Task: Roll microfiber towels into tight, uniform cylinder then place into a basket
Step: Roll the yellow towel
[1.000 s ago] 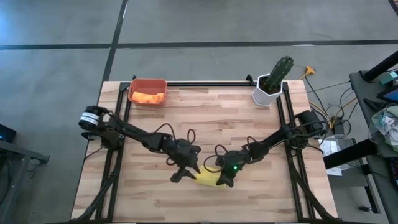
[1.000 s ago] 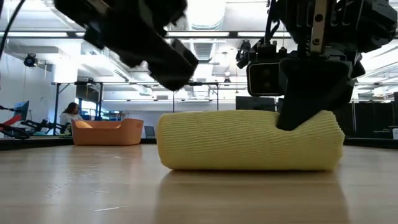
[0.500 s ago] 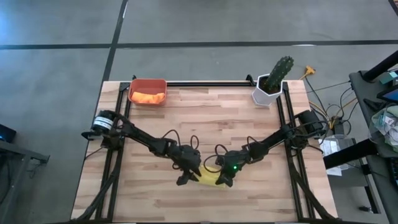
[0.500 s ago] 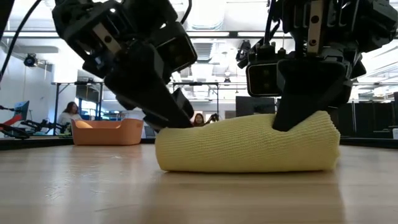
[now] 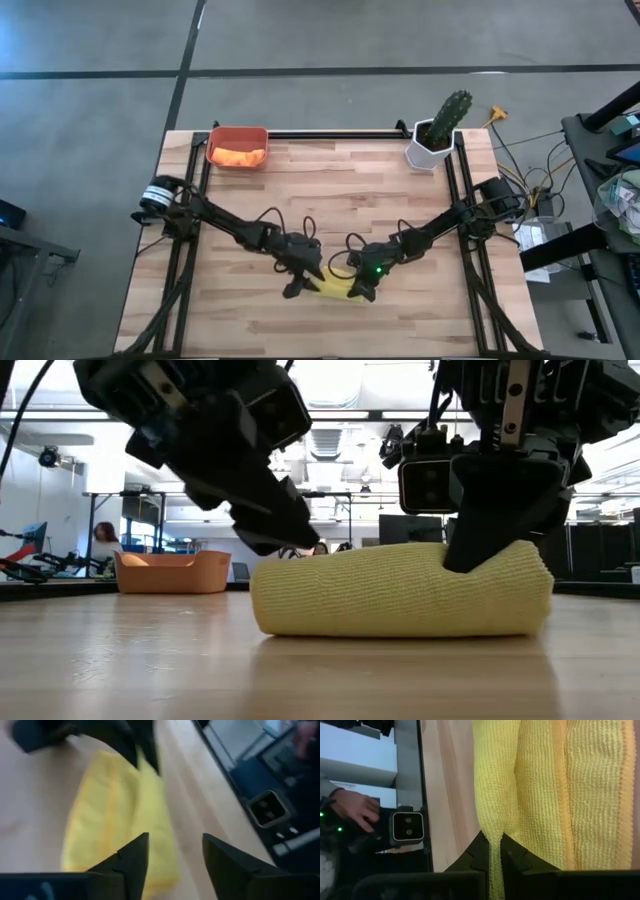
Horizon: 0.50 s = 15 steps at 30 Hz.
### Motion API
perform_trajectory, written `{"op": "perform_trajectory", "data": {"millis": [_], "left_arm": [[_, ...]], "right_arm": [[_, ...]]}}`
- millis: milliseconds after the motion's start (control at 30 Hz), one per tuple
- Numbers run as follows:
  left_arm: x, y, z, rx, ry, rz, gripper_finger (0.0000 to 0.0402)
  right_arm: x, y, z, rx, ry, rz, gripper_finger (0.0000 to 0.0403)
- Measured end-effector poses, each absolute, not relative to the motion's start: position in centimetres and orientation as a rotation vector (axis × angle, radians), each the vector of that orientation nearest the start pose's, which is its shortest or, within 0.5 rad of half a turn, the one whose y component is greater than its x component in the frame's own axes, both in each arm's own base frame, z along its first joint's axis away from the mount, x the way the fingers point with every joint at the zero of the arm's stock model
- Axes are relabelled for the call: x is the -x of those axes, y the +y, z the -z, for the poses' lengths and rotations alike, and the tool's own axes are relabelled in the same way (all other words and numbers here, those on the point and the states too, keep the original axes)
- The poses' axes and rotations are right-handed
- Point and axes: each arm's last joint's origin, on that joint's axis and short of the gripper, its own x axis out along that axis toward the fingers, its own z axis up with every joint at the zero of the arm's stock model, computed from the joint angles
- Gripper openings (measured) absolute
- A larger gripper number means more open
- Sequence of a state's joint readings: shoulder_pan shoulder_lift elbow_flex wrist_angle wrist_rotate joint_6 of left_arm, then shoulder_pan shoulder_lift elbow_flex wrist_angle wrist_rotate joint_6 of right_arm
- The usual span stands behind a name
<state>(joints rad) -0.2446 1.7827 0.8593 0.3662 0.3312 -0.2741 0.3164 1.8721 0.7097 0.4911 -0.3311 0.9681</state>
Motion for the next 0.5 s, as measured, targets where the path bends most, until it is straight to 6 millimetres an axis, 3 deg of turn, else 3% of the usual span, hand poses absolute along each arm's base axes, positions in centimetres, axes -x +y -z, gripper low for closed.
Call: {"op": "perform_trajectory", "data": {"millis": [267, 500], "left_arm": [[-33.9, -9.6, -14.6, 0.282, 0.667, 0.450, 0.0246], [-34.0, -10.1, -13.2, 0.270, 0.703, 0.439, 0.0259]], "right_arm": [[-30.6, 11.0, -9.5, -0.894, 0.928, -0.246, 0.0013], [-30.6, 11.0, -9.5, -0.892, 0.929, -0.245, 0.0013]]}}
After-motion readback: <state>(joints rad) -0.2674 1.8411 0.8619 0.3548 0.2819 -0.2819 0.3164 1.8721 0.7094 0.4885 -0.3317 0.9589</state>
